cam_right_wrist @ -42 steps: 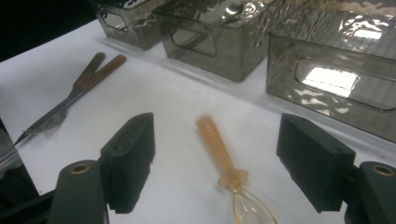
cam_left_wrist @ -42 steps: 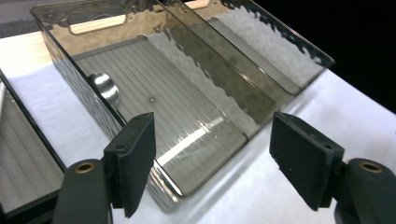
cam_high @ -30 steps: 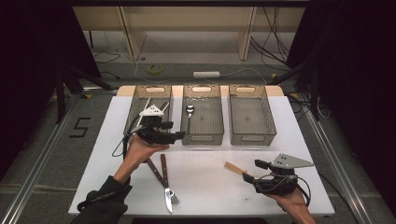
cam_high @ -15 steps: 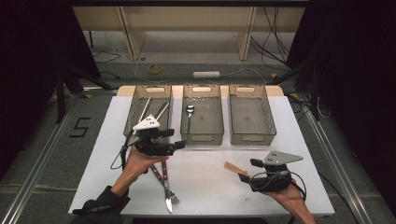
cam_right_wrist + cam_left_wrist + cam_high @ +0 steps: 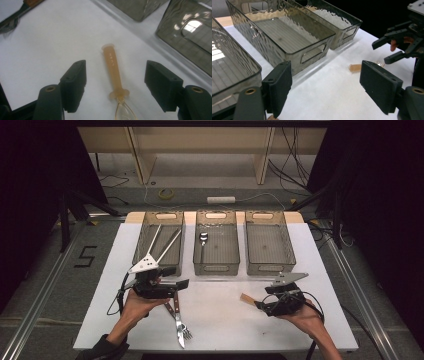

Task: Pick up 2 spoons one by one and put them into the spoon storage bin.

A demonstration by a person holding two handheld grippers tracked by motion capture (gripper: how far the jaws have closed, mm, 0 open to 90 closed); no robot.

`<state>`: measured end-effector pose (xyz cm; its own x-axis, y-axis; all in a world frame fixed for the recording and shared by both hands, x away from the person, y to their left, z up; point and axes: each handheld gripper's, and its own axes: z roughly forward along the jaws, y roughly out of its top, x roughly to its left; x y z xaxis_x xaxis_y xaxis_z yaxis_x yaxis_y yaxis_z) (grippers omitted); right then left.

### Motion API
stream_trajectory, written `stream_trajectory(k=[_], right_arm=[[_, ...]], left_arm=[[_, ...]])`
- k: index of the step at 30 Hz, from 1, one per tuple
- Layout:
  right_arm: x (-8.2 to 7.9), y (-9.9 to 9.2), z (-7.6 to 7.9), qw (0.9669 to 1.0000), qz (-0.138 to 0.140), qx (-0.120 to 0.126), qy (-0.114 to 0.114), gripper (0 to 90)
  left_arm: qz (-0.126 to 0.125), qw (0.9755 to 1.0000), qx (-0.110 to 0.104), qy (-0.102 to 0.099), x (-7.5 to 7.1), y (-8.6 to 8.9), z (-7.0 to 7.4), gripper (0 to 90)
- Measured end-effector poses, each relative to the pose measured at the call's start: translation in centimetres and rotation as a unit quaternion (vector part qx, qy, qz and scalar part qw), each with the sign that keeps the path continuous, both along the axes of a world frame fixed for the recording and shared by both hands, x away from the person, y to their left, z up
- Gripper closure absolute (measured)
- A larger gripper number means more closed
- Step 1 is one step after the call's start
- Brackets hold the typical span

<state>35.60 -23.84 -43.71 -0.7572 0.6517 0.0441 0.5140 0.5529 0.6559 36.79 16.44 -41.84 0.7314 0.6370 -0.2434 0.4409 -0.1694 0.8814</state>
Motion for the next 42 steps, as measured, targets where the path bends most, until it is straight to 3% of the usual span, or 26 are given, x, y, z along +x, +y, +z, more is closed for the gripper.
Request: stream_trajectory(k=[5, 10, 17, 30, 37, 42], right_arm=[[0.9, 1.0, -0.7, 0.9991, 0.02, -0.035, 0.016, 41.3], [1.8, 1.6, -1.2, 0.9978, 0.036, -0.049, 0.026, 46.6], [2.6, 2.0, -1.9, 0.9959, 0.046, -0.062, 0.047, 50.5], [3.2, 2.9, -2.7, 0.993, 0.058, -0.086, 0.057, 56.8], [3.5, 2.9, -2.9, 0.9926, 0.06, -0.085, 0.063, 62.8], [3.5, 3.0, -3.1, 0.9915, 0.068, -0.1, 0.048, 71.5]], left_arm=[[0.002, 1.0, 0.002, 0.006, -0.4, 0.4, -0.4, 24.9], [0.013, 0.9999, 0.01, 0.001, -0.6, 0.8, -0.6, 24.9], [0.024, 0.9997, 0.005, 0.001, -0.8, 1.5, -0.8, 24.7], [0.013, 0.9999, -0.001, 0.002, -1.6, 1.5, -0.8, 23.9], [0.018, 0.9998, 0.001, 0.001, -1.6, 1.7, -0.9, 23.7], [0.017, 0.9998, 0.001, 0.0, -1.6, 1.6, -0.9, 23.3]])
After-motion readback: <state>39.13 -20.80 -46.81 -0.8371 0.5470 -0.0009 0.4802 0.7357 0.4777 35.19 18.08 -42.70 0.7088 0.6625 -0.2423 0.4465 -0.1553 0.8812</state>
